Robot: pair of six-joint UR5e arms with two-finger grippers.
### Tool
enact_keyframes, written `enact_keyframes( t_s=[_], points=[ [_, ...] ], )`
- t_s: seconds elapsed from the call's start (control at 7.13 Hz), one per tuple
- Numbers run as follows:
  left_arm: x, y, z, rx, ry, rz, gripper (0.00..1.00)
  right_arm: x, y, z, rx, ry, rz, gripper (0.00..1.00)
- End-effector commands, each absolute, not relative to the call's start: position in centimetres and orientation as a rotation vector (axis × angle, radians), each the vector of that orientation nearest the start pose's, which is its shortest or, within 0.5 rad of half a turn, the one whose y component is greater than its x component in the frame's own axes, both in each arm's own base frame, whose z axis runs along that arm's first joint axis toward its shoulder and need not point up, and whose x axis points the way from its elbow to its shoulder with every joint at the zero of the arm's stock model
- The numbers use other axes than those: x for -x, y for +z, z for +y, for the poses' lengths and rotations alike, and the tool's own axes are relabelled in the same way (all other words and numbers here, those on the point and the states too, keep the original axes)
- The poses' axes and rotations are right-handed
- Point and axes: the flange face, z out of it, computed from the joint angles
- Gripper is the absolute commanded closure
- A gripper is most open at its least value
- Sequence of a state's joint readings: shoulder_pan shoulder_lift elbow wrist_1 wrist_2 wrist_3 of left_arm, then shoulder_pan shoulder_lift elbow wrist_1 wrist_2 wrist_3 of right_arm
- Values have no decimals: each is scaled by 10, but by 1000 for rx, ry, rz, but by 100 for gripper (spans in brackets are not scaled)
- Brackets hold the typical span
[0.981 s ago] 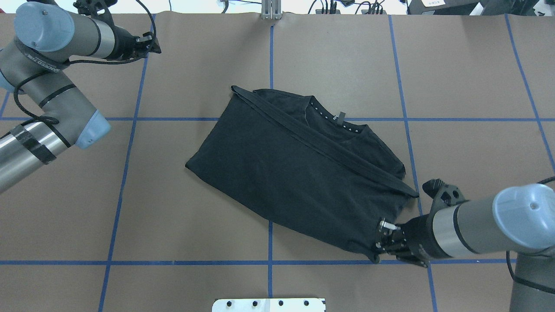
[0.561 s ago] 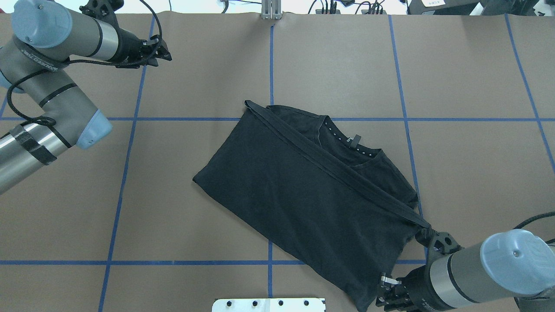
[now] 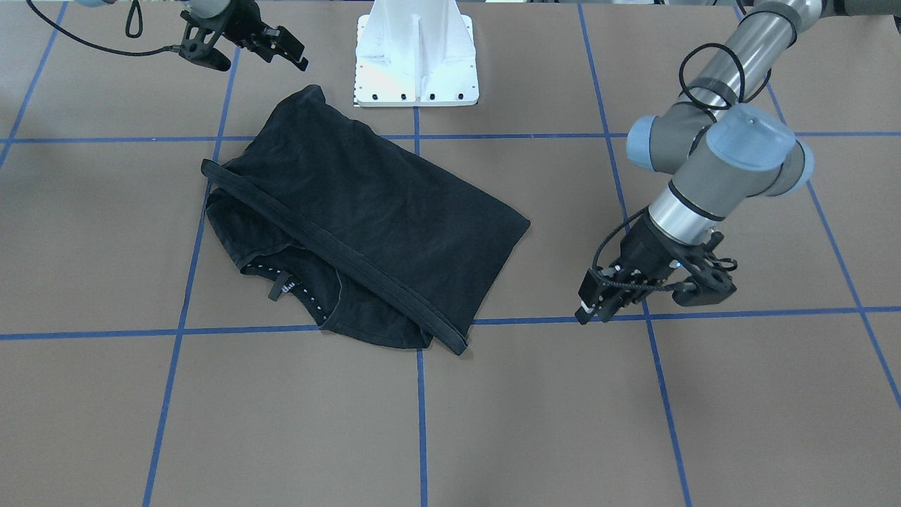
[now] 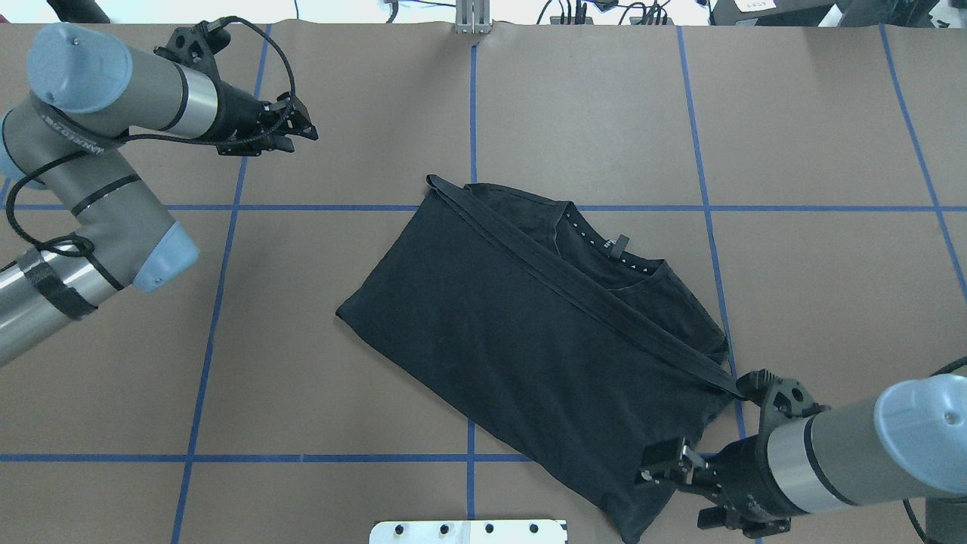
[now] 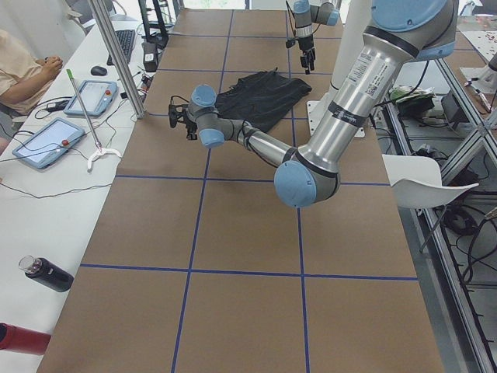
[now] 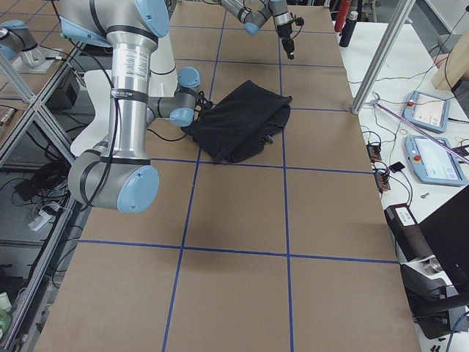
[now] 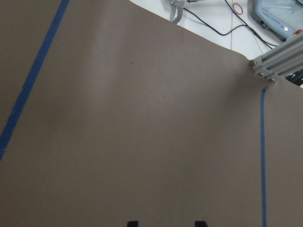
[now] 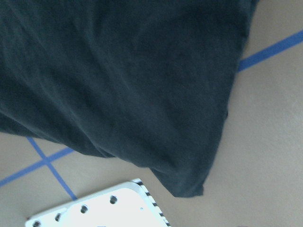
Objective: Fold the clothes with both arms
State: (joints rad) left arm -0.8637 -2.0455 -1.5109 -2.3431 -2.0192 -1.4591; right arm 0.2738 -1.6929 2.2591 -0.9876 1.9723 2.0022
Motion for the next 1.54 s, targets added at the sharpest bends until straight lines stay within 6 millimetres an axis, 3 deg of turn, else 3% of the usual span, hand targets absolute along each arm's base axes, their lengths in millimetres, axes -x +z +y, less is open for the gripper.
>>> enact_keyframes(
  t_s=[0.0, 0.14, 0.28, 0.42, 0.56, 0.84, 1.4],
  points=[
    [-392, 297, -506, -80, -398, 1204, 49, 354, 301, -263, 364, 501, -1186, 0],
    [-416, 290, -479, -31, -437, 1180, 49, 363, 293, -292, 336, 537, -1212, 0],
    [-437, 313, -442, -10, -466, 1134, 49, 381, 283, -330, 306, 584, -1216, 0],
    [-452, 319, -427, 23, -503, 1122, 49, 393, 268, -362, 286, 631, -1199, 0],
    [-470, 328, -413, 70, -517, 1102, 49, 401, 256, -380, 277, 660, -1175, 0],
    [-486, 339, -401, 104, -517, 1076, 50, 402, 254, -383, 273, 662, -1176, 0],
    [-490, 344, -400, 110, -519, 1066, 51, 401, 260, -391, 269, 676, -1165, 0]
  ],
)
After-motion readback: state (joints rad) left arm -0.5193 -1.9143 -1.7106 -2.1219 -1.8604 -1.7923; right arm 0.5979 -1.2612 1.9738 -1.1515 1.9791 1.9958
